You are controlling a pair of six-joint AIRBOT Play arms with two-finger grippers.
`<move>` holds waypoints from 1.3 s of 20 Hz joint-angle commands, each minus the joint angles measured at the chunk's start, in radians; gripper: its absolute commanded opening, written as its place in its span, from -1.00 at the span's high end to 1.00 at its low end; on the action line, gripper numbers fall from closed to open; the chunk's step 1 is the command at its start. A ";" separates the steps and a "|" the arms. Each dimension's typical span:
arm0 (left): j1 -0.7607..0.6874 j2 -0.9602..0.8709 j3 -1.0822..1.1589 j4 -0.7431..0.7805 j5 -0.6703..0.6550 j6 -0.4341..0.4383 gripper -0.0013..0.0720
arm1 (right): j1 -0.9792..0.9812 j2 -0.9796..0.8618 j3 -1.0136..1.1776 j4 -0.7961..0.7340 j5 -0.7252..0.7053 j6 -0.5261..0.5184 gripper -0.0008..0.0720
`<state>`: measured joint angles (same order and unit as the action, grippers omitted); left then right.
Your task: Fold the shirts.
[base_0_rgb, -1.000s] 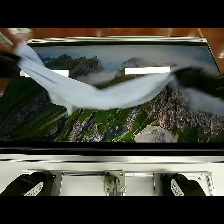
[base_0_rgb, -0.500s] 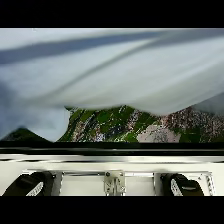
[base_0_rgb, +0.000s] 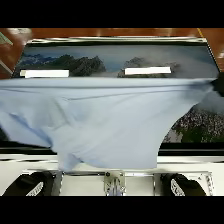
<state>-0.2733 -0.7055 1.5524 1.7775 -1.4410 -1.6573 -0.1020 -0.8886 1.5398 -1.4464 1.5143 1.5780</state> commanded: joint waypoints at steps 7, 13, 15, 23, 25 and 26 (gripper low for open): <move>0.001 -0.466 -0.357 0.010 0.425 -0.154 0.86 | -0.001 -0.430 -0.213 0.160 -0.715 0.056 0.81; 0.001 -0.771 -0.286 -0.051 0.480 -0.155 0.86 | 0.000 -0.595 -0.214 0.195 -0.800 0.060 0.81; 0.001 -0.820 -0.286 -0.143 0.479 -0.155 0.86 | 0.000 -0.642 -0.214 0.229 -0.766 0.060 0.81; 0.196 -0.786 -0.066 -0.201 0.056 0.042 -0.59 | -0.096 -0.550 -0.136 0.253 -0.432 -0.098 -0.53; 0.293 -0.719 -0.103 -0.278 0.013 0.052 -0.61 | -0.166 -0.513 -0.135 0.100 -0.166 -0.121 -0.53; 0.339 -0.684 -0.166 -0.350 0.000 0.082 -0.70 | -0.205 -0.511 -0.145 0.061 -0.048 -0.146 -0.53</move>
<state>-0.0475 -1.4548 1.4212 1.5478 -1.3201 -1.6623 -0.2253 -1.4349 1.3880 -1.2407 1.1210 1.5074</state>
